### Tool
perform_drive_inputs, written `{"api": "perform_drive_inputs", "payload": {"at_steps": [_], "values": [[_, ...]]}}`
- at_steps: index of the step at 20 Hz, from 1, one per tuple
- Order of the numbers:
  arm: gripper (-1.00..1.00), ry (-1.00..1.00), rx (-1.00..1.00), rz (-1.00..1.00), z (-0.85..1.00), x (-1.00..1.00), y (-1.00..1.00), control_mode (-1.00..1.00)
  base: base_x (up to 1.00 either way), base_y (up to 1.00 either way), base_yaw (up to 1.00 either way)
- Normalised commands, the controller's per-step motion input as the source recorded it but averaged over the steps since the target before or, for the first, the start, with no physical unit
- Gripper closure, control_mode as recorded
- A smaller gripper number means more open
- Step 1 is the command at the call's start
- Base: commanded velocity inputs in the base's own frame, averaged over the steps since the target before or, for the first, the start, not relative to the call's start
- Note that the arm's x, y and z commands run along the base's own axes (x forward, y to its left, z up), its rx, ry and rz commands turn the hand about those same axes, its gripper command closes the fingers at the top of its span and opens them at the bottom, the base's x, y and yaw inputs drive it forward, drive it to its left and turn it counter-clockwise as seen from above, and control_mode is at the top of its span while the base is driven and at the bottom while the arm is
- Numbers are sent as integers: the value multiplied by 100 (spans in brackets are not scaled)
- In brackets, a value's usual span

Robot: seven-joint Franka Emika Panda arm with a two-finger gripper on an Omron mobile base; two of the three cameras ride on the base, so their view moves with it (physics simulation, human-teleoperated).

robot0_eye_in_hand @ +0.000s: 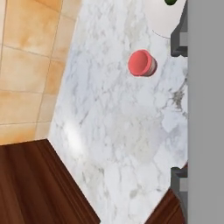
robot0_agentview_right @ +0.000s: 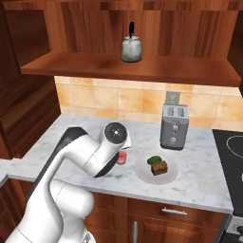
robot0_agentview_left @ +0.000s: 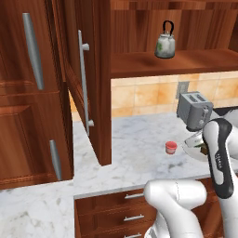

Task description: Pick the avocado and bread from the counter and place them on the plate. Then pick the jam from the cabinet and place it next to the plate. Lastly close the cabinet door.

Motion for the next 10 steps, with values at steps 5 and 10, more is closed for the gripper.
{"api": "perform_drive_inputs", "payload": {"at_steps": [5, 10], "values": [[-100, -5, -1, 23, 21, -26, 3, -100, 0, 0, 0], [-100, -1, -6, 25, 17, -24, 9, -100, 0, 0, 0]]}}
